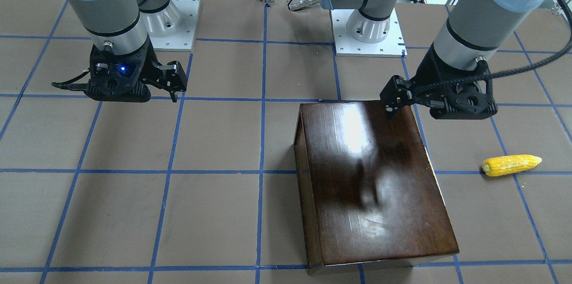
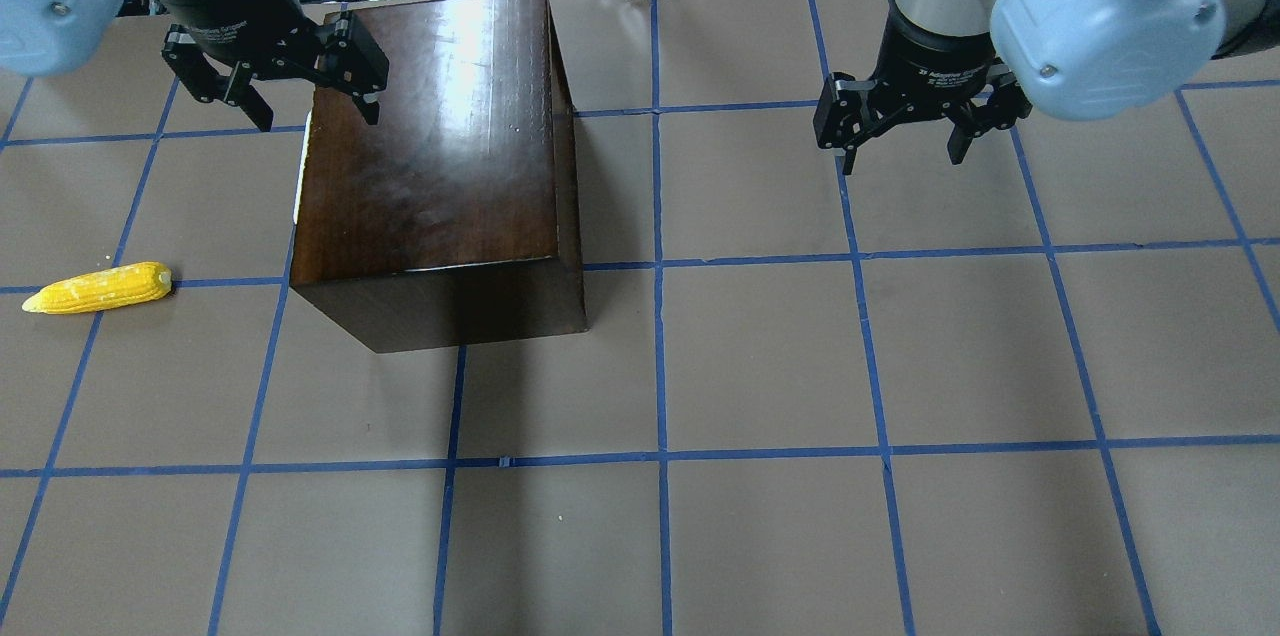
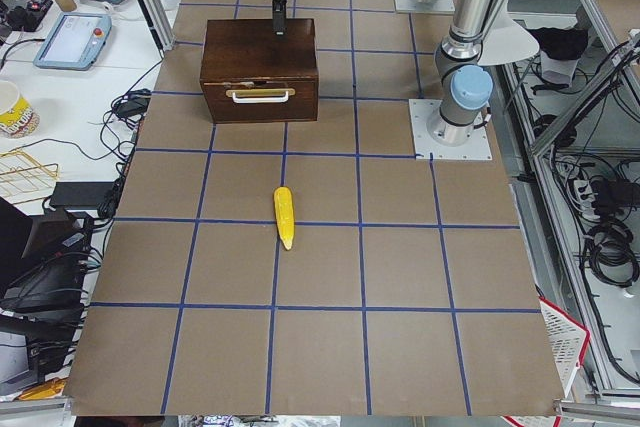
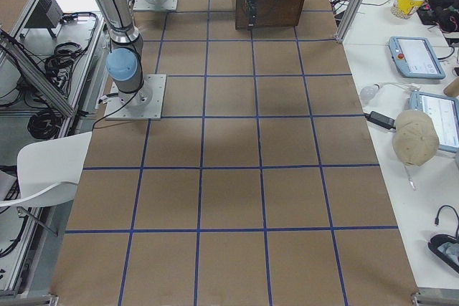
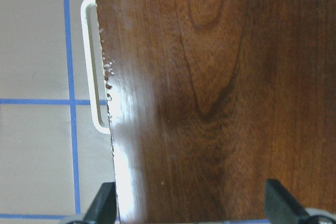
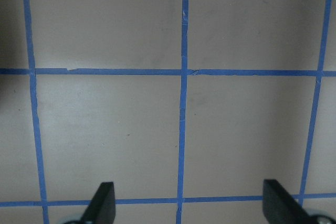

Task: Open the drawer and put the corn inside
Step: 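Move the left gripper down along the cabinet side toward the white drawer handle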

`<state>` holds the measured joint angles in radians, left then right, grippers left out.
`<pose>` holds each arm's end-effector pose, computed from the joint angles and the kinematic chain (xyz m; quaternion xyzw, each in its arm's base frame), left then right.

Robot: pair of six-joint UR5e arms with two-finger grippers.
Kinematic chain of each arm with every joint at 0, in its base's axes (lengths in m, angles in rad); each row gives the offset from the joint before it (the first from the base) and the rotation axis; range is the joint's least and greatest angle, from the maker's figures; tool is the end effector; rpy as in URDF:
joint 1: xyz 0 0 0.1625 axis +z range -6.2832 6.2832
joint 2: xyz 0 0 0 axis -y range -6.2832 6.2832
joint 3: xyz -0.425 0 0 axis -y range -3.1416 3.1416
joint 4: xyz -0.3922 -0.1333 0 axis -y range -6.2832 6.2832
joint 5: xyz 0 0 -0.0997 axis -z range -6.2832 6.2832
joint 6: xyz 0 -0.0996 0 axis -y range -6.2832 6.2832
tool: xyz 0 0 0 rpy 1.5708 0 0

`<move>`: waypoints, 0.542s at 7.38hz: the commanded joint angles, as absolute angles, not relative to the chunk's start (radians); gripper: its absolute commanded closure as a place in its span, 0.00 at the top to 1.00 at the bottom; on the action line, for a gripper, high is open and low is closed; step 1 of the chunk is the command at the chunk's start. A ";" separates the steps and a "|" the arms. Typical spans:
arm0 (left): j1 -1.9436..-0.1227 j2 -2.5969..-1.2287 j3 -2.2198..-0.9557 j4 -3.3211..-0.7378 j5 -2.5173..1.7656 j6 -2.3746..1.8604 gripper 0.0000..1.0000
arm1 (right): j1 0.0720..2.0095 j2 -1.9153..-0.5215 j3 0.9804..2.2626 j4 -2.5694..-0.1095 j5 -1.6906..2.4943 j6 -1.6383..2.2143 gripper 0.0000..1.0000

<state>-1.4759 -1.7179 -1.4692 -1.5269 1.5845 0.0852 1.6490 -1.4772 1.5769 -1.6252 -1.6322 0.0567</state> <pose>-0.0789 -0.5636 0.4653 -0.0048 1.0000 0.0014 0.0068 0.1678 -0.5135 0.4428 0.0114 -0.9992 -0.0205 0.0321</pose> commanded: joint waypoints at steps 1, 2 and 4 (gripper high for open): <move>-1.347 -1.764 -1.463 -1.514 1.575 0.194 1.00 | 1.649 -1.477 1.577 -1.625 -1.632 0.057 1.00; -1.297 -1.776 -1.462 -1.511 1.548 0.249 1.00 | 1.649 -1.477 1.577 -1.624 -1.634 0.057 1.00; -1.232 -1.821 -1.470 -1.483 1.491 0.284 1.00 | 1.649 -1.477 1.577 -1.624 -1.634 0.057 1.00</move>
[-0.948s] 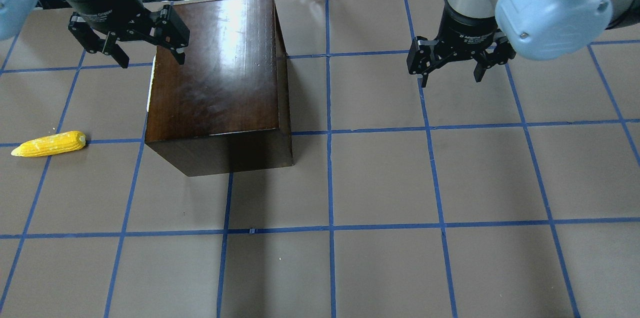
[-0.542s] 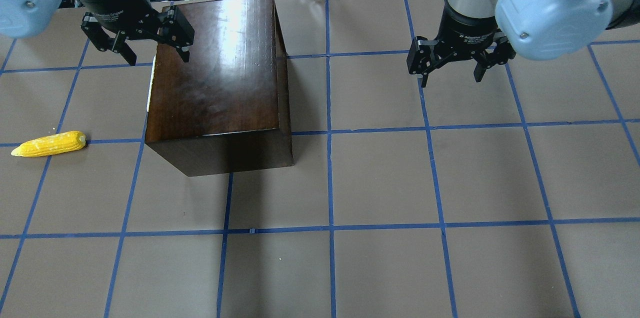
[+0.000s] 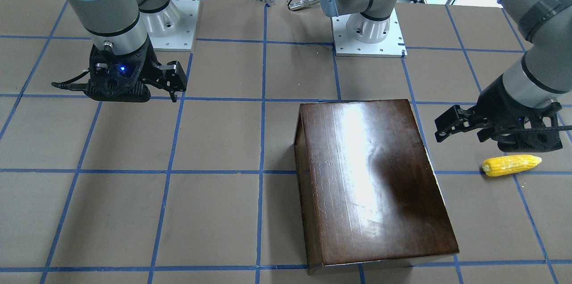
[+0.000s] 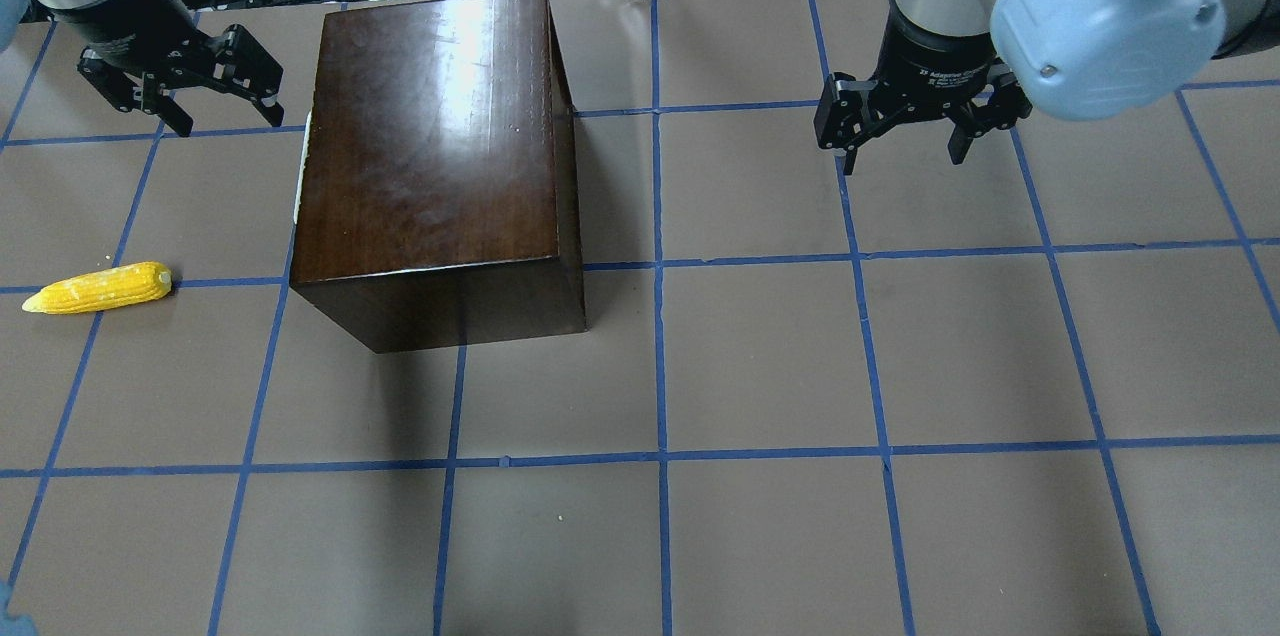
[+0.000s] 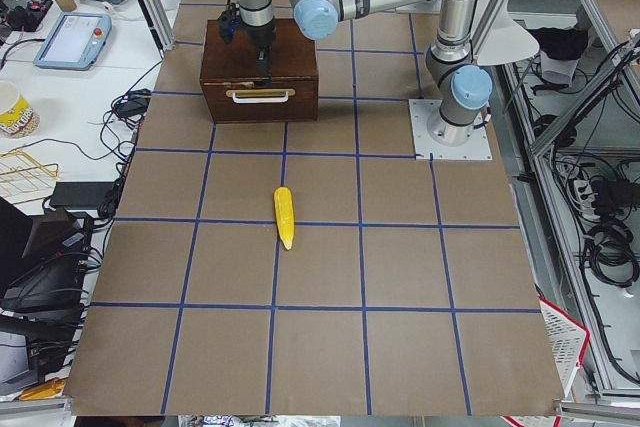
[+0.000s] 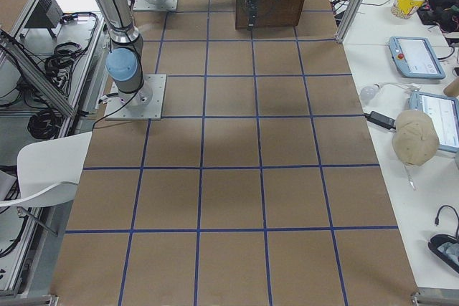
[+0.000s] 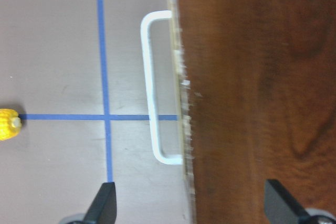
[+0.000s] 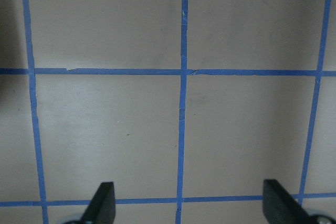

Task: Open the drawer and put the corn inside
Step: 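Position the left gripper around the white drawer handle and close it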

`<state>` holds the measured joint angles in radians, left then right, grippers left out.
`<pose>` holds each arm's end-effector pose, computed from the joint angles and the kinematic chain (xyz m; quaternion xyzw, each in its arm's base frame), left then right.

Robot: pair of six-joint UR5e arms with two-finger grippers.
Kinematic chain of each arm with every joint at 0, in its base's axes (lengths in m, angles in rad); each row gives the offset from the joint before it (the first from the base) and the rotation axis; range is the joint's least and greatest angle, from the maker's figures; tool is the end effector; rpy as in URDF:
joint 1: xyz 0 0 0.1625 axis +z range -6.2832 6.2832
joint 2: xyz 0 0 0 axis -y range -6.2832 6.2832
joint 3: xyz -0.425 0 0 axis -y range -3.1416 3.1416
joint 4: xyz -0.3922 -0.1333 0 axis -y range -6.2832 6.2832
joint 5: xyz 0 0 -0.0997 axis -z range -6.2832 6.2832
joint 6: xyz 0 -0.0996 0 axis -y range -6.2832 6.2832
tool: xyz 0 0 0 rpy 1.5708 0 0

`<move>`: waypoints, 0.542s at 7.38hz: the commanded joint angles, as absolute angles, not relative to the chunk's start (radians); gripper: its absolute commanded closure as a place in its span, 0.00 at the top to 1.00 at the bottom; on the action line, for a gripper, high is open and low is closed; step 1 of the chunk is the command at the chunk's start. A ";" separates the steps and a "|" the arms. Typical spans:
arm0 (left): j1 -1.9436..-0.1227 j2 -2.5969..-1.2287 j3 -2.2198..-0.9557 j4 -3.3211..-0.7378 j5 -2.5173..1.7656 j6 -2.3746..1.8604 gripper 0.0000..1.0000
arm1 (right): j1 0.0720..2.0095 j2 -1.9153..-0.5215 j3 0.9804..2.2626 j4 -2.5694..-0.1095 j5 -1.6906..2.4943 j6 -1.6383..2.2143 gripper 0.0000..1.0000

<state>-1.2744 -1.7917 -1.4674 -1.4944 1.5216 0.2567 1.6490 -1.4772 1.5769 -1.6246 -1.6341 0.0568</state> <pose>0.0367 -0.5933 0.4277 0.0203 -0.9993 -0.0131 0.0293 0.1676 -0.5135 0.4427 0.0114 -0.9992 -0.0207 0.0331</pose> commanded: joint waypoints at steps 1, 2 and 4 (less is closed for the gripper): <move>-1.218 -1.845 -1.471 -1.468 1.488 0.331 1.00 | 1.649 -1.477 1.577 -1.624 -1.635 0.057 1.00; -1.201 -1.864 -1.471 -1.456 1.465 0.342 1.00 | 1.649 -1.477 1.577 -1.624 -1.634 0.057 1.00; -1.163 -1.881 -1.515 -1.441 1.391 0.338 1.00 | 1.649 -1.477 1.577 -1.624 -1.634 0.057 1.00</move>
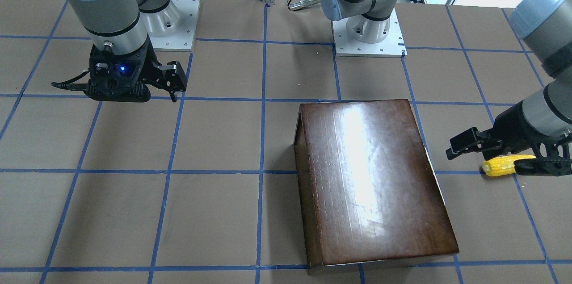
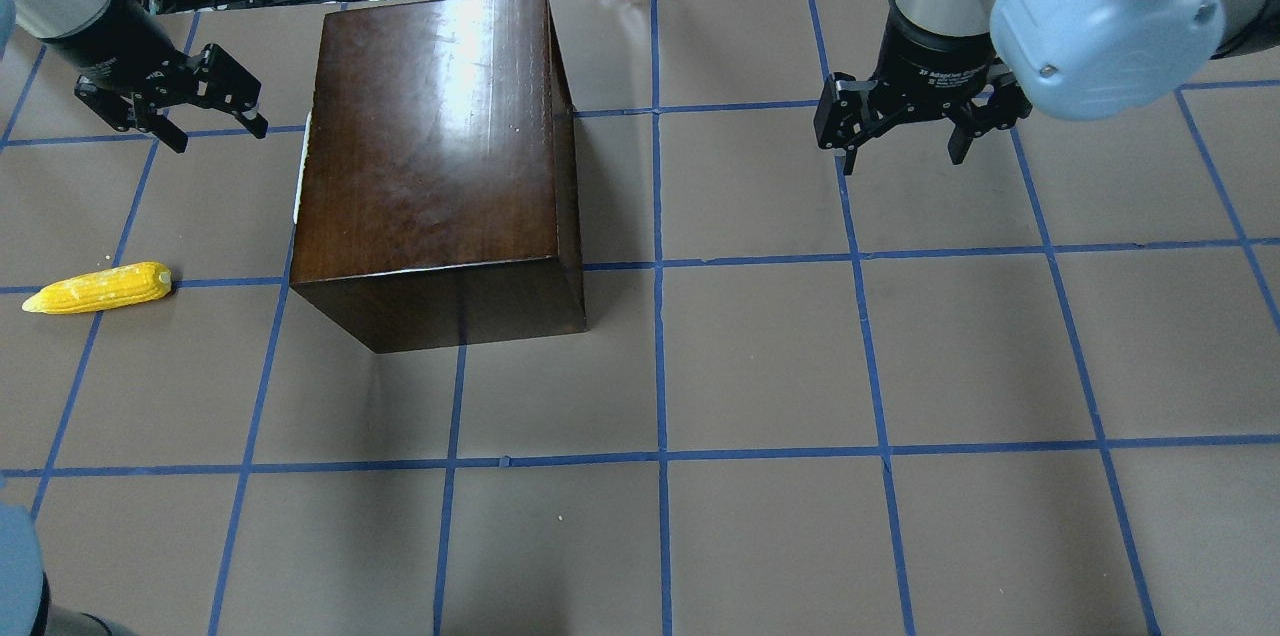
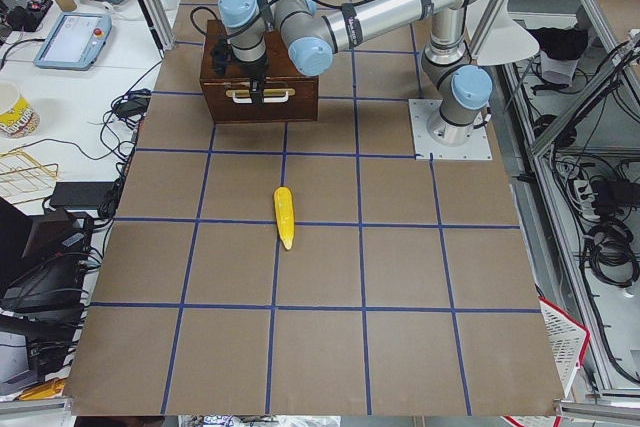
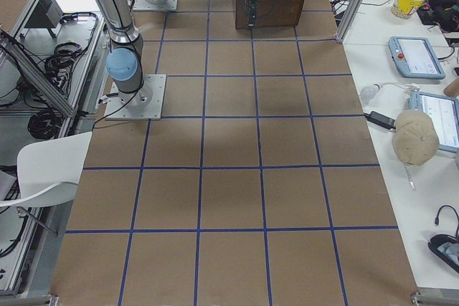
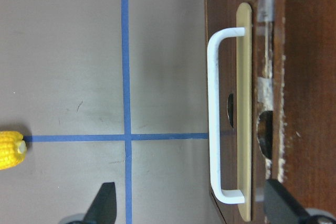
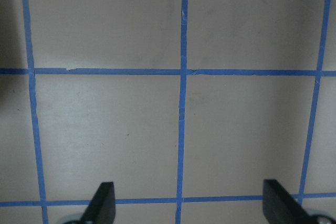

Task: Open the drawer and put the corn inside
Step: 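Position the left gripper around the white drawer handle and close it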

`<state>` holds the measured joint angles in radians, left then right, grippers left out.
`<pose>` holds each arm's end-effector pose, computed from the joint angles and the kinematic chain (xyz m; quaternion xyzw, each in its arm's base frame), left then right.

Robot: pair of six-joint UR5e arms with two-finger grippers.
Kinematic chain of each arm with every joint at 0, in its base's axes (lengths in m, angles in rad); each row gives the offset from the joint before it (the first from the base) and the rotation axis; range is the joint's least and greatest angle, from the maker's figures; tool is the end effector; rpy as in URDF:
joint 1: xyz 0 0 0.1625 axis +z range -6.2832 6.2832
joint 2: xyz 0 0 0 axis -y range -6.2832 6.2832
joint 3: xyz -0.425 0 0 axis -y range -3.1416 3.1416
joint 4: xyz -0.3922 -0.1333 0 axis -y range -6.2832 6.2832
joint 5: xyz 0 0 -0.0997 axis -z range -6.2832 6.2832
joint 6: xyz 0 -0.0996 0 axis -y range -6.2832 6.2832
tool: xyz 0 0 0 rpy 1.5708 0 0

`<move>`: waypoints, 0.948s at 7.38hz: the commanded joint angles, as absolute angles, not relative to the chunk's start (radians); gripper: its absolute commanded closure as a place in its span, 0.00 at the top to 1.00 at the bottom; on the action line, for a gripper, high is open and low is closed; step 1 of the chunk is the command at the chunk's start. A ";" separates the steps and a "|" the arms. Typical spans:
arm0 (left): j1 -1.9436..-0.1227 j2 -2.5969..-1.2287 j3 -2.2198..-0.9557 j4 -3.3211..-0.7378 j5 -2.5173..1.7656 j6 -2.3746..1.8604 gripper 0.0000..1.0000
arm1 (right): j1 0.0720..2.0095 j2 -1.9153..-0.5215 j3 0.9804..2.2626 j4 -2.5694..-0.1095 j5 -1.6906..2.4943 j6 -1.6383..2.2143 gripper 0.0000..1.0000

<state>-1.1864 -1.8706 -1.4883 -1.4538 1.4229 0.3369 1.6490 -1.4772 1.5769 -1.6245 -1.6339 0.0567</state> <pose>0.0870 -0.6097 0.3760 0.0274 -0.9956 -0.0207 0.0867 0.1676 -0.5135 0.4427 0.0115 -0.9992 -0.0208 0.0330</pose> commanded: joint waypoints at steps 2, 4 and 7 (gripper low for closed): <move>-1.160 -1.904 -1.569 -1.332 1.387 0.341 1.00 | 1.649 -1.477 1.577 -1.625 -1.634 0.057 1.00; -1.160 -1.919 -1.591 -1.316 1.345 0.344 1.00 | 1.649 -1.477 1.577 -1.625 -1.634 0.057 1.00; -1.160 -1.924 -1.594 -1.316 1.322 0.383 1.00 | 1.649 -1.477 1.577 -1.624 -1.632 0.057 1.00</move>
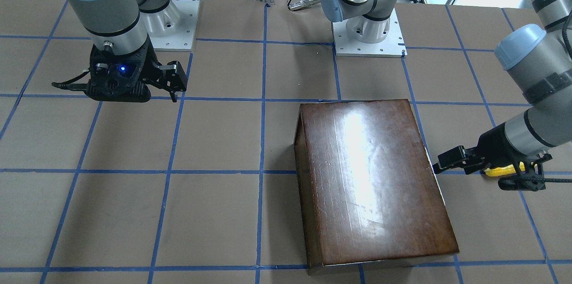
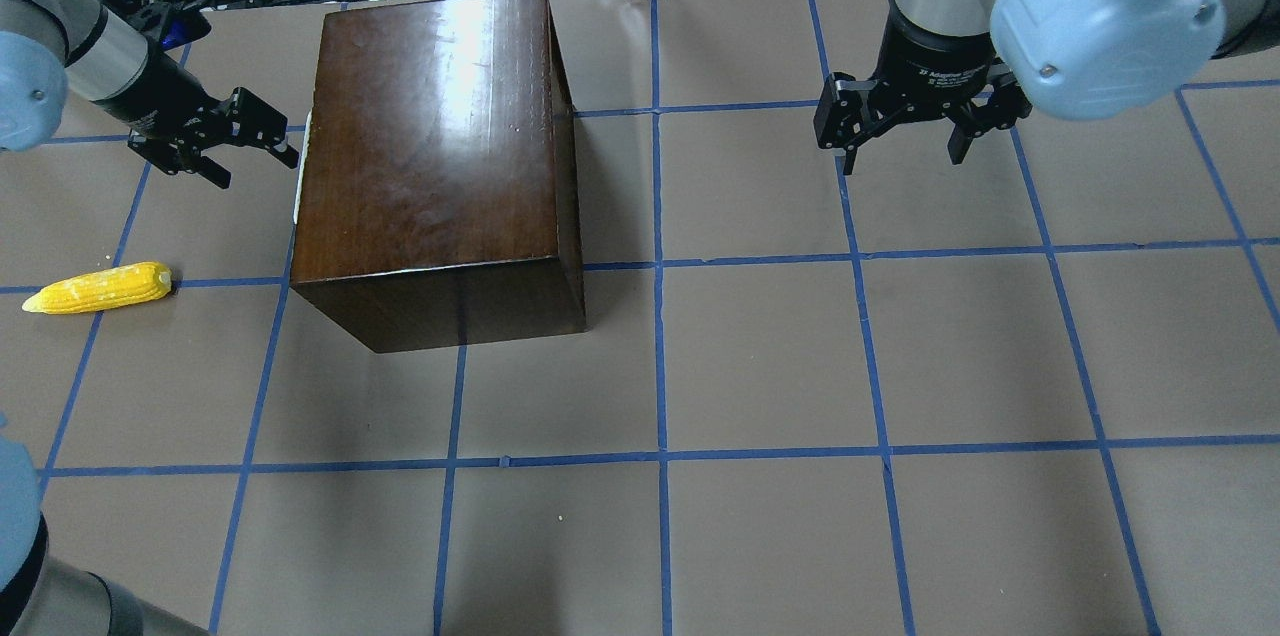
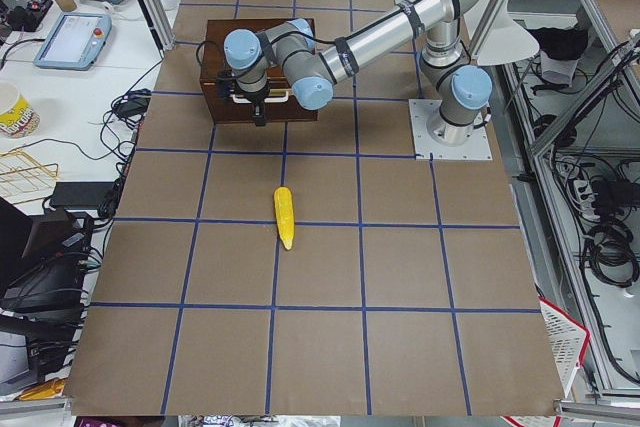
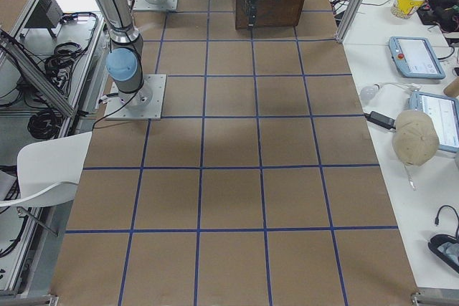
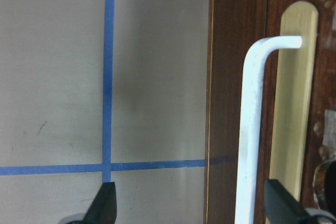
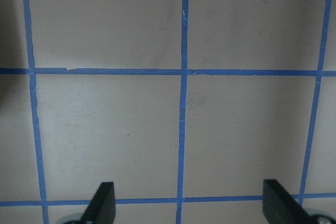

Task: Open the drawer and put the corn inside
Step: 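Position the left gripper around the white drawer handle and close it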

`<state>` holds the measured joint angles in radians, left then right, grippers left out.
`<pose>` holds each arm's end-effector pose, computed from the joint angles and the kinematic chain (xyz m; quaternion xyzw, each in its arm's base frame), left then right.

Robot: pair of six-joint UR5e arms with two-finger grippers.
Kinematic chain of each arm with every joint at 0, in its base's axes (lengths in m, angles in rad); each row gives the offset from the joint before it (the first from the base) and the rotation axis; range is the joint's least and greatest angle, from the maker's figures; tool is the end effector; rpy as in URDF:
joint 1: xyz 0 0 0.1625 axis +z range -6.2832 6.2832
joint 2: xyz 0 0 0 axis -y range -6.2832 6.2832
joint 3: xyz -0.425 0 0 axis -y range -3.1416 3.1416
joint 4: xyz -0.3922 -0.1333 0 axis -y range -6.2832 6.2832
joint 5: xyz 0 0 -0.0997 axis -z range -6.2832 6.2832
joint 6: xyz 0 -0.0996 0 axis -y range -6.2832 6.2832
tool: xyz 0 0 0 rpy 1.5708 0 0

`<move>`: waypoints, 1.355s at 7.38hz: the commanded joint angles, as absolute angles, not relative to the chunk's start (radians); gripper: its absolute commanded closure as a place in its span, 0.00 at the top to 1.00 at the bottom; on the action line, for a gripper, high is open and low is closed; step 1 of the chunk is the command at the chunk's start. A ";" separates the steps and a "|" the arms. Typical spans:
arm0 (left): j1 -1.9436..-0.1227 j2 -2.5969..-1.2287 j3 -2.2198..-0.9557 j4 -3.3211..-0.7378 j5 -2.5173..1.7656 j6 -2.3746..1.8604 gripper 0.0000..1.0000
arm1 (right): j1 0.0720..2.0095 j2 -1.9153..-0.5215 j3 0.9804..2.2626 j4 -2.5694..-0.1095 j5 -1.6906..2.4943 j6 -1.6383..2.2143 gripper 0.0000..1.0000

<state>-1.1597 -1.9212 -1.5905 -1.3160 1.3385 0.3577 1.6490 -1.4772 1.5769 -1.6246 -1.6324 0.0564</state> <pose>0.0963 -0.6119 0.3121 0.0331 -0.9911 -0.0097 0.1287 0.1678 -0.5135 0.4427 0.0116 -0.9992 -0.0208 0.0323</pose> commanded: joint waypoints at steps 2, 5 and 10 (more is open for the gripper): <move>-1.160 -1.925 -1.600 -1.316 1.321 0.377 1.00 | 1.649 -1.477 1.577 -1.624 -1.632 0.057 1.00; -1.160 -1.945 -1.603 -1.315 1.322 0.371 1.00 | 1.649 -1.477 1.577 -1.624 -1.632 0.057 1.00; -1.160 -1.960 -1.603 -1.302 1.275 0.336 1.00 | 1.649 -1.477 1.577 -1.626 -1.632 0.057 1.00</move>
